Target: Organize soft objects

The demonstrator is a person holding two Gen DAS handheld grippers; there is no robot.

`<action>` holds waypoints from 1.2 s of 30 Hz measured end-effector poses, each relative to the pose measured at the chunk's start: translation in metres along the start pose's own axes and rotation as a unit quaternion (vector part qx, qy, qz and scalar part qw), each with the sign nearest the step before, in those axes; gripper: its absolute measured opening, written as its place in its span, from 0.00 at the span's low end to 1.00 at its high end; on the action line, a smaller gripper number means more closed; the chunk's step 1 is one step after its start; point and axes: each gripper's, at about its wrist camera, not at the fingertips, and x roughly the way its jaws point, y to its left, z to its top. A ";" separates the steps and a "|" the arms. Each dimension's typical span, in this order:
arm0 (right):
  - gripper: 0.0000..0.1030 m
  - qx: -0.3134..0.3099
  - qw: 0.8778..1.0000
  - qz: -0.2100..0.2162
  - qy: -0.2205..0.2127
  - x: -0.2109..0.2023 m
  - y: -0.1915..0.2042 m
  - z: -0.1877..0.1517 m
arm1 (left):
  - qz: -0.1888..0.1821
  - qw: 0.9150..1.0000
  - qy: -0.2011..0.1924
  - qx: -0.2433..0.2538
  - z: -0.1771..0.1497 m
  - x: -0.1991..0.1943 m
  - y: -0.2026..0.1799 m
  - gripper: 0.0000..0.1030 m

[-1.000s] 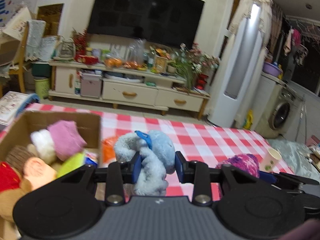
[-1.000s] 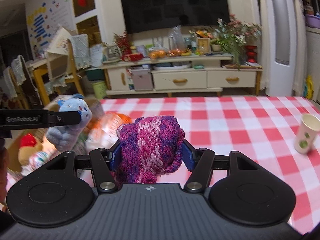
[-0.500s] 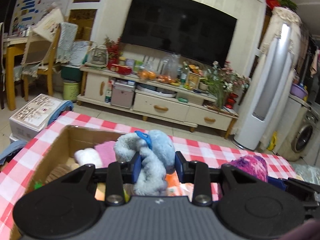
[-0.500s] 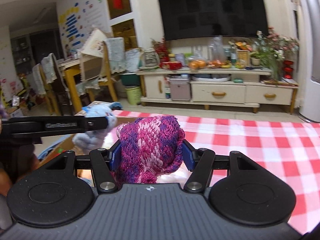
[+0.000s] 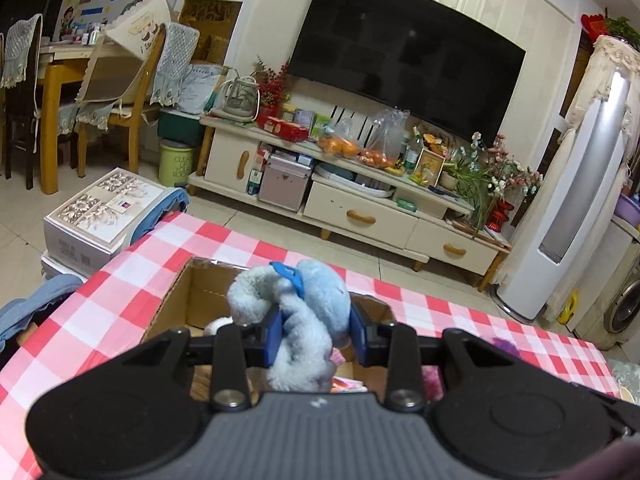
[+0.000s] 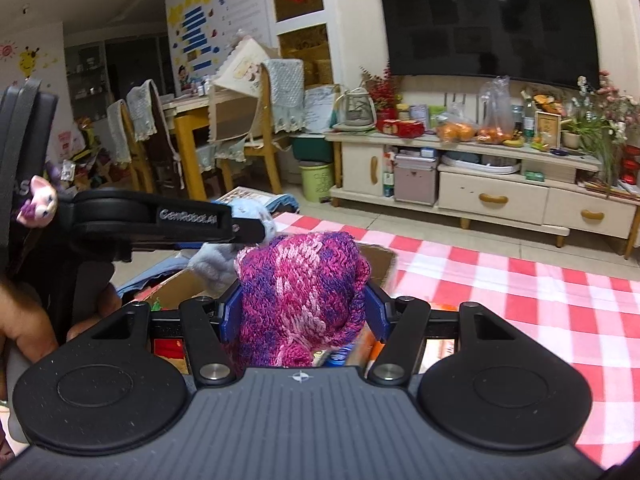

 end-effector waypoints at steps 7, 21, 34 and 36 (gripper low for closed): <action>0.74 -0.050 0.998 0.013 0.026 0.025 0.015 -0.007 | -0.001 1.000 0.027 0.004 -0.001 0.017 0.006 0.33; 0.96 -0.063 0.997 0.022 0.039 0.013 0.023 -0.020 | 0.017 0.999 0.043 0.018 -0.010 0.016 0.002 0.67; 0.98 0.043 0.997 -0.061 -0.002 -0.061 -0.001 -0.030 | 0.076 0.996 -0.018 0.053 -0.022 -0.044 -0.011 0.99; 0.98 0.053 0.996 -0.074 -0.003 -0.068 -0.007 -0.031 | 0.079 0.995 -0.017 0.058 -0.028 -0.053 -0.014 0.99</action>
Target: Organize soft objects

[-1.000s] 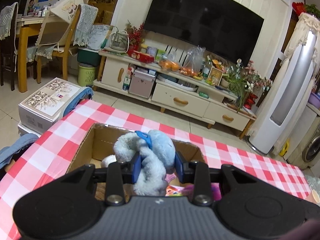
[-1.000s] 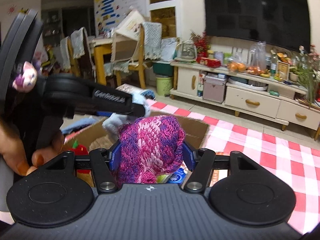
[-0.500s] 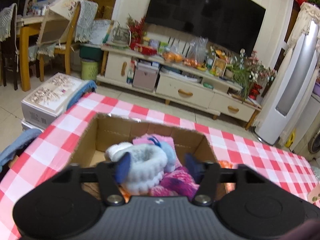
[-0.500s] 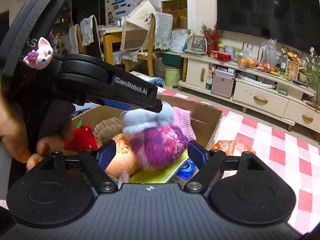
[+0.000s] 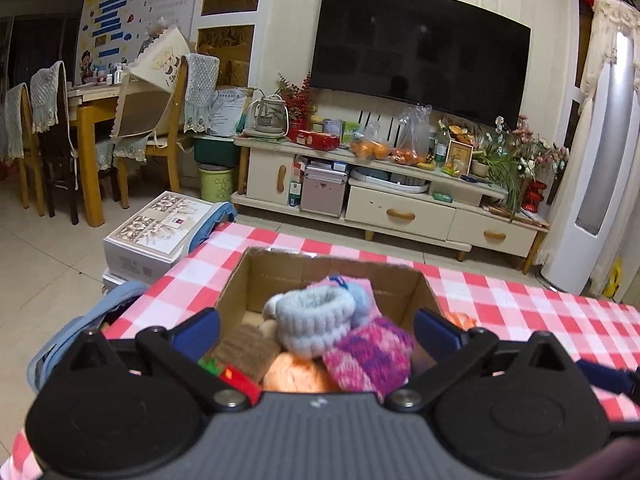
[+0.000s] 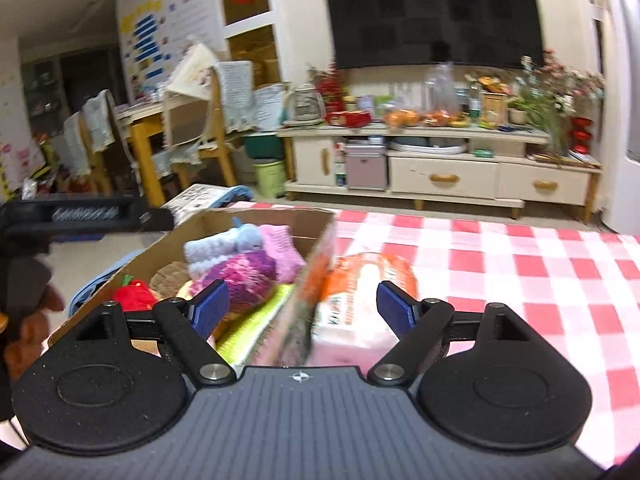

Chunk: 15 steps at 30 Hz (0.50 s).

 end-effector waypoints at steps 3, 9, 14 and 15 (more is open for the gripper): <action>0.98 0.012 1.000 -0.010 0.003 -0.009 -0.005 -0.003 | 0.003 1.000 0.000 0.000 -0.009 -0.016 -0.001 0.99; 0.98 0.023 0.999 -0.020 0.011 -0.031 -0.002 -0.013 | 0.012 1.000 0.013 0.004 -0.033 -0.050 -0.006 0.99; 0.98 0.034 0.999 -0.027 0.020 -0.046 -0.001 -0.021 | 0.006 1.000 0.019 0.013 -0.048 -0.074 -0.011 0.99; 0.98 0.035 0.999 -0.030 0.020 -0.050 -0.001 -0.022 | 0.006 1.000 0.018 0.017 -0.050 -0.078 -0.013 0.99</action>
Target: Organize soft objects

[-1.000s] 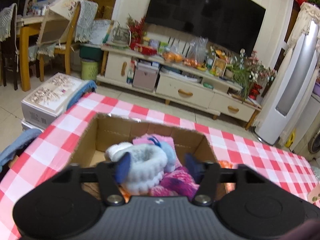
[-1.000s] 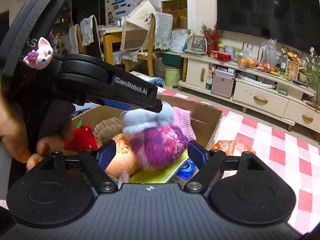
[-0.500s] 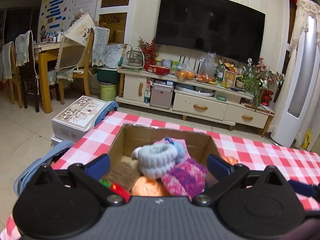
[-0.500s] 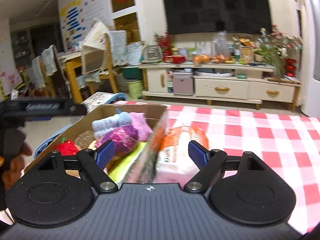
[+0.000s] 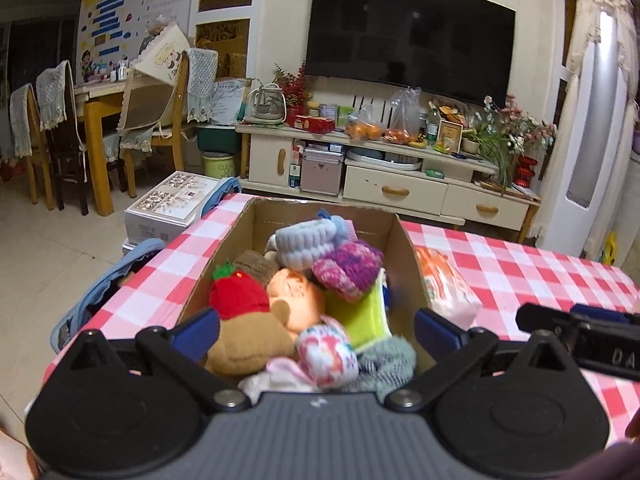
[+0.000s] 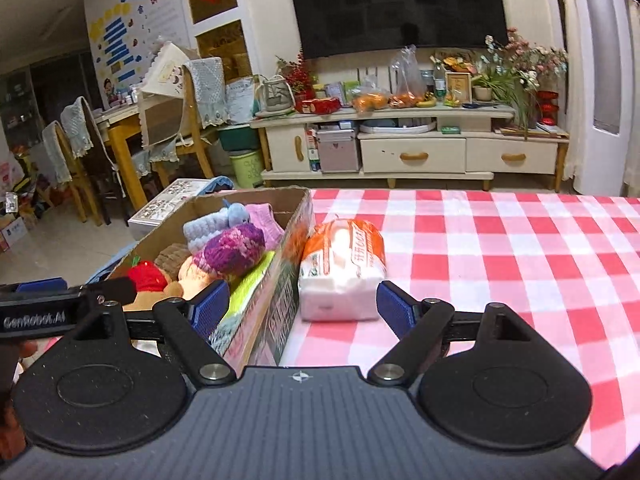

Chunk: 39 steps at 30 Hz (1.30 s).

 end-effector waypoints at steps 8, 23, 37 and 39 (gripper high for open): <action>0.98 -0.008 1.000 -0.009 -0.007 -0.031 0.005 -0.013 | -0.002 1.000 -0.005 0.014 -0.020 -0.032 -0.007 0.99; 0.98 -0.049 0.999 -0.002 -0.022 -0.070 0.027 -0.037 | 0.015 0.999 -0.019 0.034 -0.043 -0.073 -0.009 0.99; 1.00 -0.060 0.998 -0.005 -0.027 -0.078 0.030 -0.045 | 0.037 0.998 -0.029 0.037 -0.050 -0.080 -0.008 0.99; 1.00 -0.061 0.998 -0.006 -0.028 -0.079 0.030 -0.046 | 0.038 0.998 -0.030 0.036 -0.051 -0.080 -0.008 0.99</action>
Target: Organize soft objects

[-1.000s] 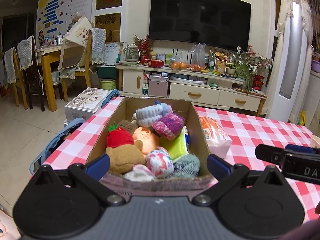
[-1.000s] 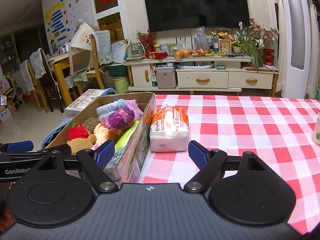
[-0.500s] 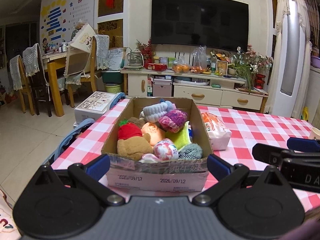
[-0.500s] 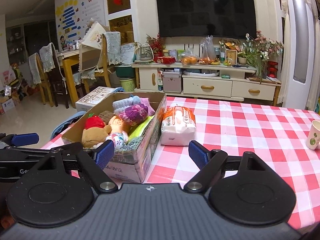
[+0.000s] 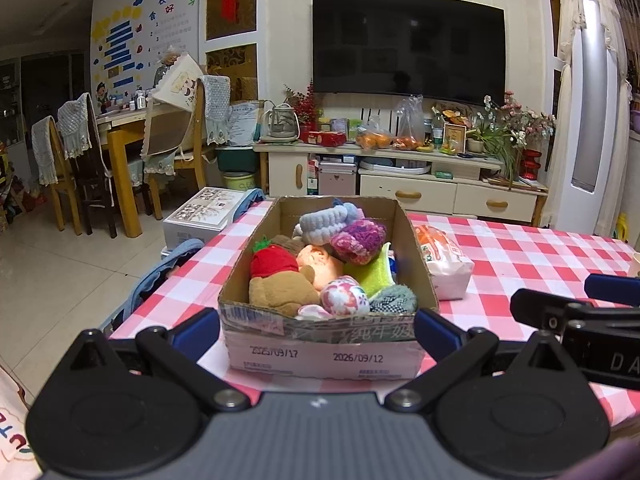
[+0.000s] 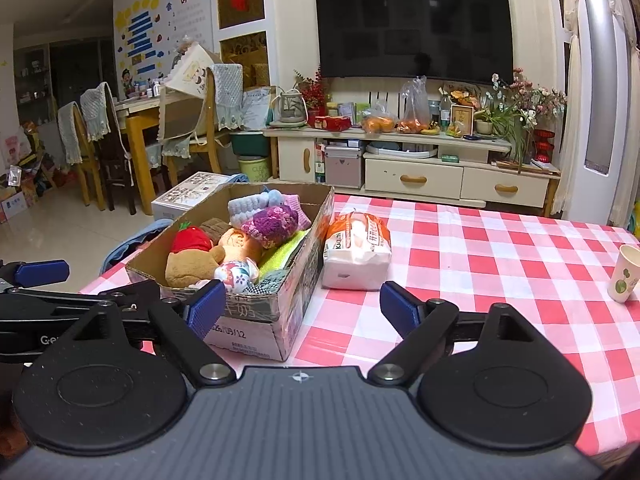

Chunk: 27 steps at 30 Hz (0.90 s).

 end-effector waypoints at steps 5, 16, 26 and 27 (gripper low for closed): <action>1.00 0.000 1.000 0.001 0.000 0.000 0.000 -0.001 | 0.002 1.000 0.001 -0.005 -0.001 0.001 0.000 0.99; 1.00 0.007 1.000 0.001 0.003 0.001 -0.005 -0.006 | 0.004 1.000 0.010 -0.004 -0.002 0.007 -0.008 0.99; 1.00 0.029 1.000 0.003 0.007 0.005 -0.014 -0.014 | 0.004 1.000 0.018 0.007 -0.004 0.018 -0.022 0.99; 1.00 0.030 1.000 0.003 0.007 0.006 -0.016 -0.015 | 0.005 1.000 0.015 0.012 -0.004 0.019 -0.024 0.99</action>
